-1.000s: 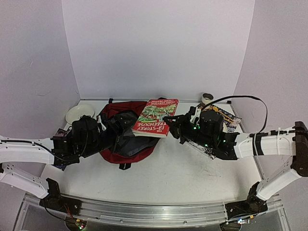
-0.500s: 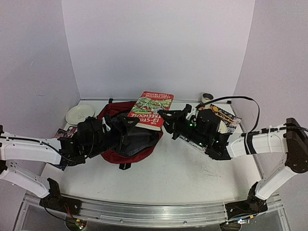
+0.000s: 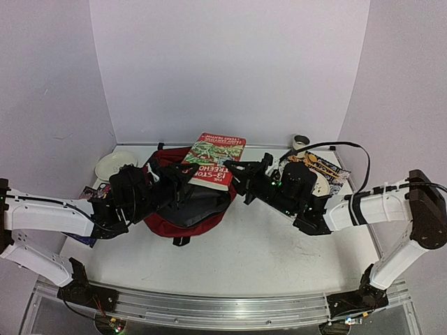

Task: Pack the student bag
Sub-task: Pass from the right arm to the left

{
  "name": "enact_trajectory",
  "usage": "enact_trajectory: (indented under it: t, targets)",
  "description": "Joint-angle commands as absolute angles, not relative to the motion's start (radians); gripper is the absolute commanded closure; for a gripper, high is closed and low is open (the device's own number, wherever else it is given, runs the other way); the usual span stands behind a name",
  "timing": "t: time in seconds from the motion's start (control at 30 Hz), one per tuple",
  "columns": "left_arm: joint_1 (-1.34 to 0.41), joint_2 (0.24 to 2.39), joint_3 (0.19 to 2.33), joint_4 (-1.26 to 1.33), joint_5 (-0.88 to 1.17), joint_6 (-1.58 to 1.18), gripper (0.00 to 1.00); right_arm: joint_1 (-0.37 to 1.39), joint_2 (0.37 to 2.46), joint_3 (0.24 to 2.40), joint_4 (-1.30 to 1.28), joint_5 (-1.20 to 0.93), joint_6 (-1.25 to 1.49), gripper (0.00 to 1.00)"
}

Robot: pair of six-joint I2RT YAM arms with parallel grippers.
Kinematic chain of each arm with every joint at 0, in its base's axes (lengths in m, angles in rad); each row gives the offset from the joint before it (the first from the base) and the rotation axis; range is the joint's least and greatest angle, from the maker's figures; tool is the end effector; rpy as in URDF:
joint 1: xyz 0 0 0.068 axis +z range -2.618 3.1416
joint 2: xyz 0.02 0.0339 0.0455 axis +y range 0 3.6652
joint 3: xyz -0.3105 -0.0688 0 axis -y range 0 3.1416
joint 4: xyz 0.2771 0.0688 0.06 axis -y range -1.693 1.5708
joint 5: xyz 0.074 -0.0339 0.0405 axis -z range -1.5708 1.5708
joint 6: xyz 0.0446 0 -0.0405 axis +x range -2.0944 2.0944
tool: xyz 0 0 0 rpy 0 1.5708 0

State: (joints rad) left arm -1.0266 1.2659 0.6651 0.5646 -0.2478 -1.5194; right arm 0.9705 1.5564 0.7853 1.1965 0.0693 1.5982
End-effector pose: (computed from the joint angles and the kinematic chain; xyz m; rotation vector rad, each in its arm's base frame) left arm 0.1680 -0.2565 0.2983 -0.6877 1.7947 -1.6896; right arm 0.2082 0.2986 0.3228 0.5292 1.3743 2.1733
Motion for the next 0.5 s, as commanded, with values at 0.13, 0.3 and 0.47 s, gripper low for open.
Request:
enact_trajectory:
  t: [0.13, 0.3, 0.47]
  targets:
    - [-1.008, 1.246, 0.660, 0.645, -0.256, -1.509, 0.88, 0.974, 1.568, 0.831, 1.339, 0.051, 1.598, 0.99]
    - [-0.982, 1.209, 0.613, 0.643, -0.250, -1.515, 1.00, 0.973, 1.566, 0.810, 1.335, 0.051, 1.588, 0.89]
    - [-0.942, 1.147, 0.543, 0.642, -0.252, -1.518, 1.00, 0.960, 1.562, 0.805, 1.295, 0.033, 1.555, 0.70]
